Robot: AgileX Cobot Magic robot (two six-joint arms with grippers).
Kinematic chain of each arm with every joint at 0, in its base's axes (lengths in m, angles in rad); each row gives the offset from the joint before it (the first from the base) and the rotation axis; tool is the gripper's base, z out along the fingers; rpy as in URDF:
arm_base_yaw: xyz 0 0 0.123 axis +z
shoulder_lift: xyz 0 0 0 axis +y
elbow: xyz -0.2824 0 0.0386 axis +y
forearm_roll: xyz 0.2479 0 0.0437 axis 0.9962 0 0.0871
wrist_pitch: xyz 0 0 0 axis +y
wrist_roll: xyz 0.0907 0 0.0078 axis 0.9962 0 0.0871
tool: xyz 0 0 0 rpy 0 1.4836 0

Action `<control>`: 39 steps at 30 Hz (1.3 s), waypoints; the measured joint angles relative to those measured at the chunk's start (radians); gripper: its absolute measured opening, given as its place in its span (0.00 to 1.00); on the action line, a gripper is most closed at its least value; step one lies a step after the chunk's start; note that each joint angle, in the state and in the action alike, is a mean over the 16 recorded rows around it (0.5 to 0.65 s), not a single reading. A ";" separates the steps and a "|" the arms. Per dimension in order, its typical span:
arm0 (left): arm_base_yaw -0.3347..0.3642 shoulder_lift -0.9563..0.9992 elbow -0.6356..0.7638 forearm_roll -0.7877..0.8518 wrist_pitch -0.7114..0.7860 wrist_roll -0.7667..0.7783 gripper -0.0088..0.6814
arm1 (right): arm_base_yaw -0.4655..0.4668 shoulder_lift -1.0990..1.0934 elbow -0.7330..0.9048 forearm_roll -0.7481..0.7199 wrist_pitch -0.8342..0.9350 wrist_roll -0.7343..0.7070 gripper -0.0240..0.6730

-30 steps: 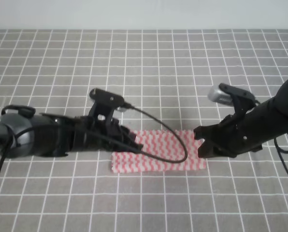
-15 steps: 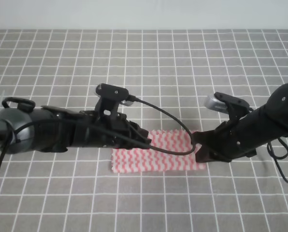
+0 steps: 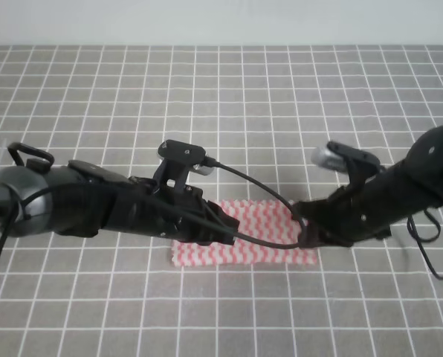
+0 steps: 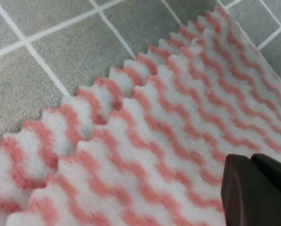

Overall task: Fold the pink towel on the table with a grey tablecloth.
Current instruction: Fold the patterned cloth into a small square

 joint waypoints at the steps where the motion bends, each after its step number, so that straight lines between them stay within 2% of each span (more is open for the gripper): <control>1: 0.000 -0.002 0.000 0.002 0.000 -0.001 0.01 | 0.001 -0.003 -0.005 0.003 0.007 -0.002 0.01; 10: 0.001 -0.013 0.001 0.009 0.001 -0.009 0.01 | 0.033 0.002 -0.043 0.031 0.044 -0.016 0.01; 24: 0.006 -0.010 -0.001 0.034 0.018 -0.030 0.01 | 0.068 0.075 -0.053 0.031 0.005 -0.019 0.01; 39: 0.144 -0.055 -0.001 0.135 0.147 -0.209 0.01 | 0.064 -0.035 -0.051 0.008 -0.018 -0.007 0.01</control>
